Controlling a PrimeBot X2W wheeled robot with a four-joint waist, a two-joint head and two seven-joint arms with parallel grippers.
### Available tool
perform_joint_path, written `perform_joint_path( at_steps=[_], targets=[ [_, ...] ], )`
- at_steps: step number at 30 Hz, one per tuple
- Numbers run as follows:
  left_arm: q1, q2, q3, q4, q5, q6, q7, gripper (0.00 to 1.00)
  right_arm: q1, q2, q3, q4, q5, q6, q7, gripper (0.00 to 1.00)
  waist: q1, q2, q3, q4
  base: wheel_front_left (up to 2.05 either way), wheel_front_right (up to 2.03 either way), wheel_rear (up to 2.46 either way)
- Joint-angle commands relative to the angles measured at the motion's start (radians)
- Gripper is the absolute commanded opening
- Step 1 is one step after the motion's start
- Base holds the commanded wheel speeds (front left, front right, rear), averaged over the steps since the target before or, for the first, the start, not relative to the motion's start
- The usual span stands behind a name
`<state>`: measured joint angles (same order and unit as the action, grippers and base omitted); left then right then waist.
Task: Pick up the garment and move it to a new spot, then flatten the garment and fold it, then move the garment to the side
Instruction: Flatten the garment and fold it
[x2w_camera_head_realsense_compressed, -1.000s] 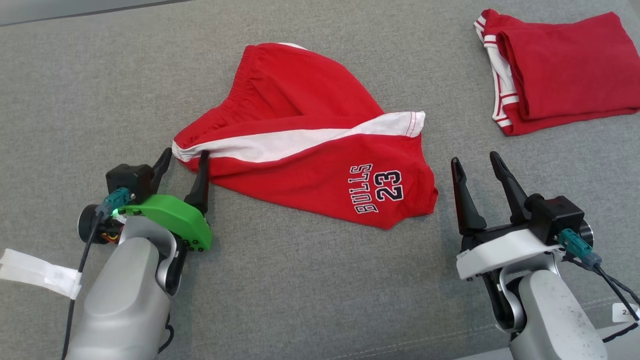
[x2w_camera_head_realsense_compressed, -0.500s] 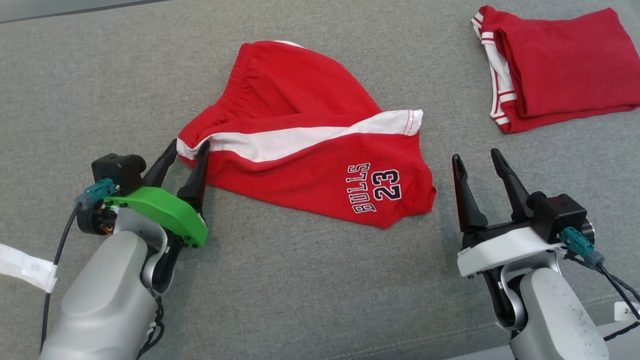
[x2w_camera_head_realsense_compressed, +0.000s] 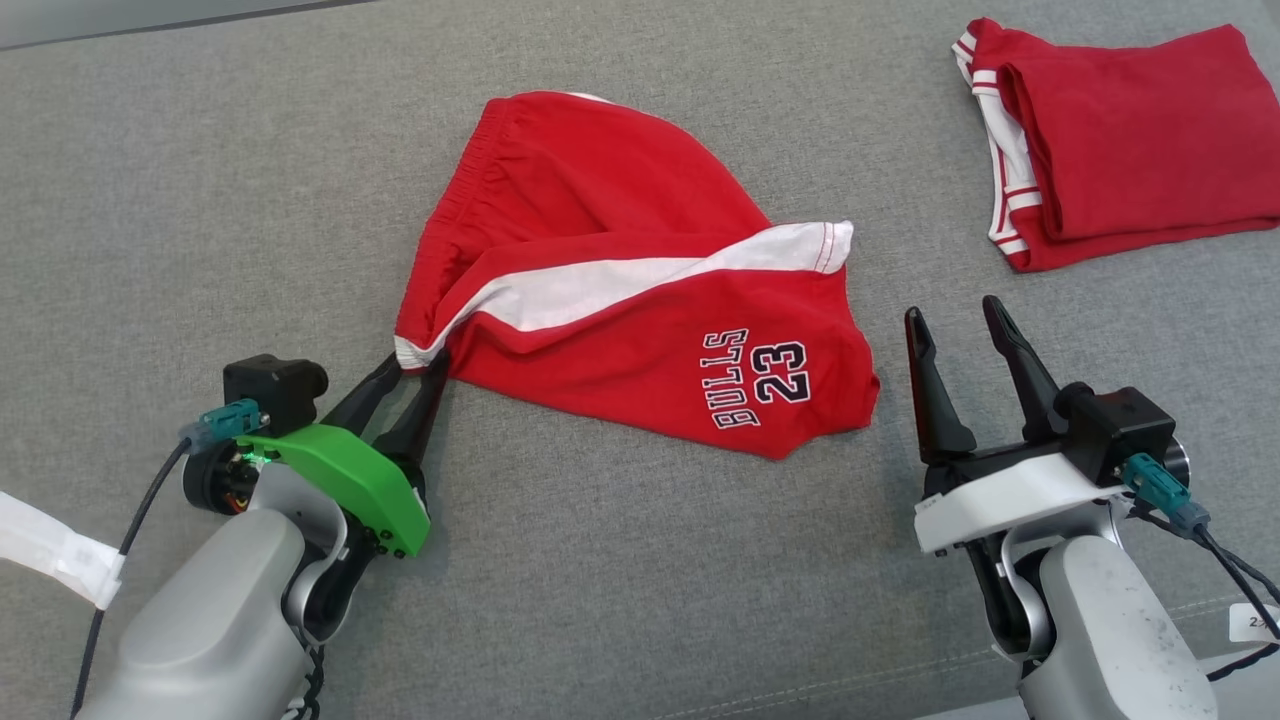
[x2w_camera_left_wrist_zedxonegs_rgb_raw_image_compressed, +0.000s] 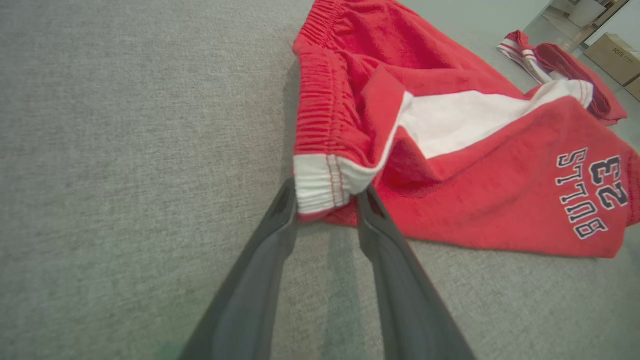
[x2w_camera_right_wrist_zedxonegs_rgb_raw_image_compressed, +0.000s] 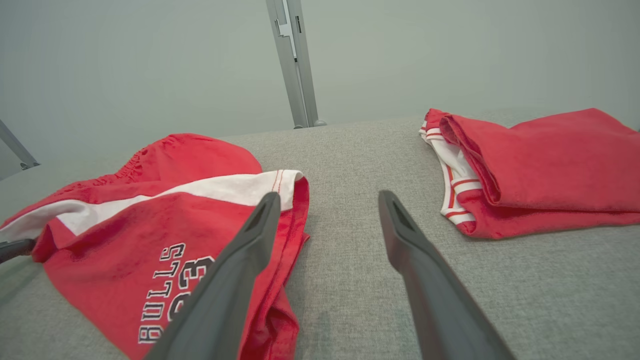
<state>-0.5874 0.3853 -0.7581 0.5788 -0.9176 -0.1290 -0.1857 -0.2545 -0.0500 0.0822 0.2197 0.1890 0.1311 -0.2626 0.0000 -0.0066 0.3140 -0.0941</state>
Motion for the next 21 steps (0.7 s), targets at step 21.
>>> perform_joint_path(
  at_steps=[21],
  targets=[
    [0.012, 0.06, -0.041, -0.123, -0.147, -0.002, -0.072, 0.33, 0.011, -0.001, -0.016, -0.009, 0.006, -0.001, -0.002, 1.0, 0.0, 0.0066, -0.014, 0.005, 0.0, 0.0, 0.0]
  ],
)
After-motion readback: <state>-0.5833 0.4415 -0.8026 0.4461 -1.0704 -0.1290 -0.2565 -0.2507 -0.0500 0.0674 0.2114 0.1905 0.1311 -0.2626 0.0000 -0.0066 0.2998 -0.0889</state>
